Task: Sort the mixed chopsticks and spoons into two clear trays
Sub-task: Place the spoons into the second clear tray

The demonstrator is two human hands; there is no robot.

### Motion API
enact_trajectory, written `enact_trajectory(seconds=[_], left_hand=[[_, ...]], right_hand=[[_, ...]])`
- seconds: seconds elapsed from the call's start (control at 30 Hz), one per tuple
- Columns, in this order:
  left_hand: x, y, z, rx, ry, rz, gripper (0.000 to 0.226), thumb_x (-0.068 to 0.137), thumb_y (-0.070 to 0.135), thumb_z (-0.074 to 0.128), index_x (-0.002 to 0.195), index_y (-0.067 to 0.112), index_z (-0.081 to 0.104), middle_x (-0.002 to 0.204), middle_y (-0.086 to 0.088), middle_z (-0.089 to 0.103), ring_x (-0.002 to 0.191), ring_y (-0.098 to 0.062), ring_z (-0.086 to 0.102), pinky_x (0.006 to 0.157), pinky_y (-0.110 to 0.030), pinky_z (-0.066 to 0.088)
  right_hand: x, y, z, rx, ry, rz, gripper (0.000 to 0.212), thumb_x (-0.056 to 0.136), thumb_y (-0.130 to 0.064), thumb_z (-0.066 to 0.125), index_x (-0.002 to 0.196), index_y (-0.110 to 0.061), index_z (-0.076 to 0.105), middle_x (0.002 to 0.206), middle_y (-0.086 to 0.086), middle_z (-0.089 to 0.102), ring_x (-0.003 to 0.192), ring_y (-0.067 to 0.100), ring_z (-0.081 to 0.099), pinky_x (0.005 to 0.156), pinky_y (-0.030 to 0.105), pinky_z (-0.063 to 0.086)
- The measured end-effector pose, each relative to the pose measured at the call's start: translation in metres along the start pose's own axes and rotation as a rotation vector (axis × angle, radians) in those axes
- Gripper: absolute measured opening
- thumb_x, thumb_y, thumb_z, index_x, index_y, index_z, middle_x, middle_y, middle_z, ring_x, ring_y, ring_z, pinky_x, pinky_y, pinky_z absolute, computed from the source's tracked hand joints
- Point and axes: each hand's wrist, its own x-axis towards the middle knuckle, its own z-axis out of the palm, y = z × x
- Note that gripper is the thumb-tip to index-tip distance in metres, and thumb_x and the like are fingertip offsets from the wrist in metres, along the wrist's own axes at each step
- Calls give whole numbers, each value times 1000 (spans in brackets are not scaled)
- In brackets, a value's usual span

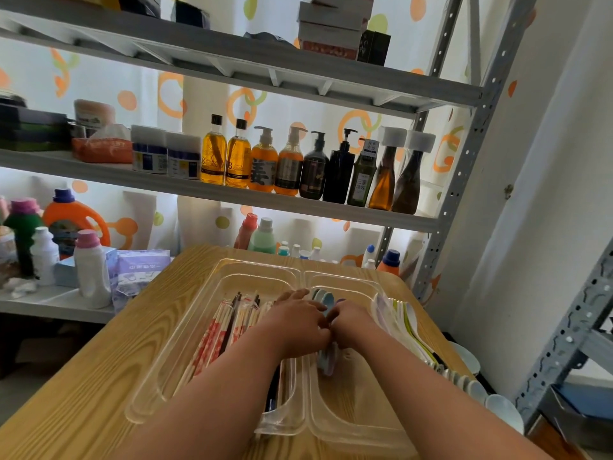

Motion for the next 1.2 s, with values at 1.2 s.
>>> enact_trajectory(seconds=[1.2], left_hand=[[-4, 3, 1, -314, 186, -141, 38, 97, 26, 42, 132, 21, 55, 153, 0, 32, 141, -15, 26, 113, -31, 22]], right_hand=[[6, 3, 5, 318, -32, 39, 34, 88, -20, 61, 119, -7, 57, 112, 13, 62, 104, 24, 60, 93, 37, 51]])
